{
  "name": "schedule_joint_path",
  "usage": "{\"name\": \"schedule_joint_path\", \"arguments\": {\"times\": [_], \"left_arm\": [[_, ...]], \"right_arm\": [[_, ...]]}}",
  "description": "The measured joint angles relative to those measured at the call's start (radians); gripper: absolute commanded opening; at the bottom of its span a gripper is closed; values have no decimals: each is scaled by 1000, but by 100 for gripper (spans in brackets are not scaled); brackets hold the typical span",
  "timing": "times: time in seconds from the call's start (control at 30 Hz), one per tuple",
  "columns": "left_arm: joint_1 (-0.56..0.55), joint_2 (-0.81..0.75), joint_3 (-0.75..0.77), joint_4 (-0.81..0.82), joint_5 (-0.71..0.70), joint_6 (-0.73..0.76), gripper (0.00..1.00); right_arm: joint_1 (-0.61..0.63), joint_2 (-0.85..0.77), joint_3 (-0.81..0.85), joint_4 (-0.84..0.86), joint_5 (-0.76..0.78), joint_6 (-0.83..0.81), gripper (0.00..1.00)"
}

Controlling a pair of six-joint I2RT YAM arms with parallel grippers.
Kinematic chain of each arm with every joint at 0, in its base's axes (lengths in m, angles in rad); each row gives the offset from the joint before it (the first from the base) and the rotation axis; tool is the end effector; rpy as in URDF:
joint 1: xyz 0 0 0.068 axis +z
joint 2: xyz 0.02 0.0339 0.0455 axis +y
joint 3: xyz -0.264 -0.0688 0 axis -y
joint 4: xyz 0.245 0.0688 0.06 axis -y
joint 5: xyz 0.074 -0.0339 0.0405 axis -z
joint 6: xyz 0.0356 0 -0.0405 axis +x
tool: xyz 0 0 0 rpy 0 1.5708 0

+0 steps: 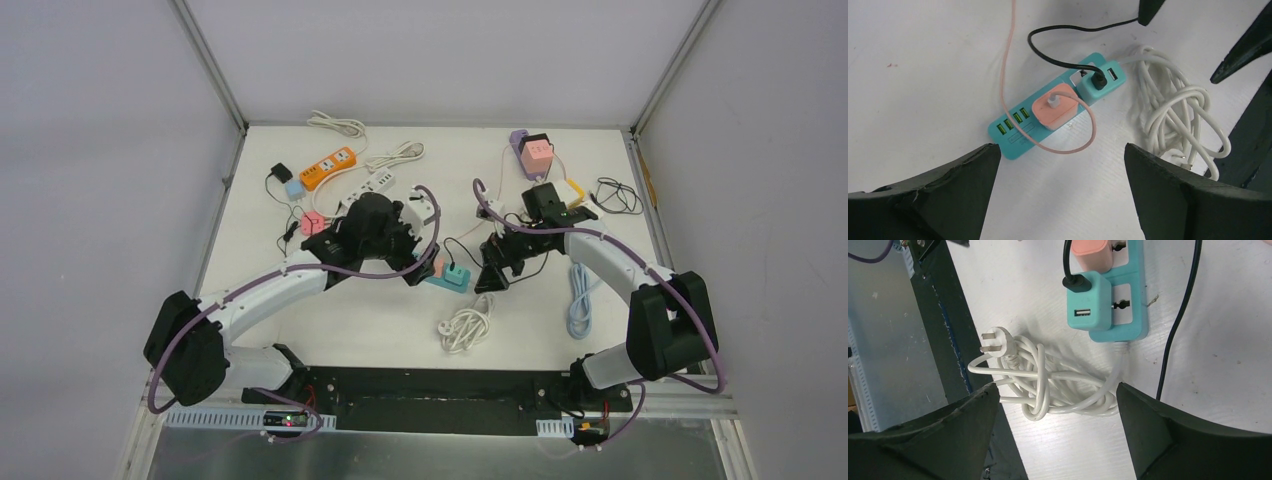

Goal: Pull the plug off the socket
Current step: Remove the plug from the socket.

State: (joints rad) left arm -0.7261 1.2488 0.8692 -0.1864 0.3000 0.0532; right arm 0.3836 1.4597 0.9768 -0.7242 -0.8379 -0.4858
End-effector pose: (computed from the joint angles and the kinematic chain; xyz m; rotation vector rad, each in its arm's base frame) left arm 0.2005 -0.1921 0.2710 0.9983 1.9532 -0.7084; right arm 0.2408 0.1257 0.2238 -1.2540 2.2086 1.1020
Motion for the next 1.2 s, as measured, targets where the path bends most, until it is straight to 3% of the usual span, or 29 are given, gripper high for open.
{"name": "schedule_joint_path", "arguments": {"times": [0.17, 0.3, 0.4, 0.53, 0.87, 1.2], "left_arm": [[47, 60, 12, 3, 150, 92, 99], [154, 107, 23, 10, 281, 120, 99], [210, 134, 34, 32, 377, 116, 94], [243, 146, 39, 75, 461, 103, 79], [249, 259, 127, 27, 550, 279, 57], [235, 347, 179, -43, 575, 387, 57]], "right_arm": [[-7, 0, -7, 17, -10, 15, 90], [-7, 0, -7, 24, -16, 18, 90], [-8, 0, -8, 25, -16, 18, 90], [-17, 0, -11, 26, -17, 18, 90], [-24, 0, -13, 28, -31, 18, 90], [-26, 0, -13, 28, -36, 18, 90]]}}
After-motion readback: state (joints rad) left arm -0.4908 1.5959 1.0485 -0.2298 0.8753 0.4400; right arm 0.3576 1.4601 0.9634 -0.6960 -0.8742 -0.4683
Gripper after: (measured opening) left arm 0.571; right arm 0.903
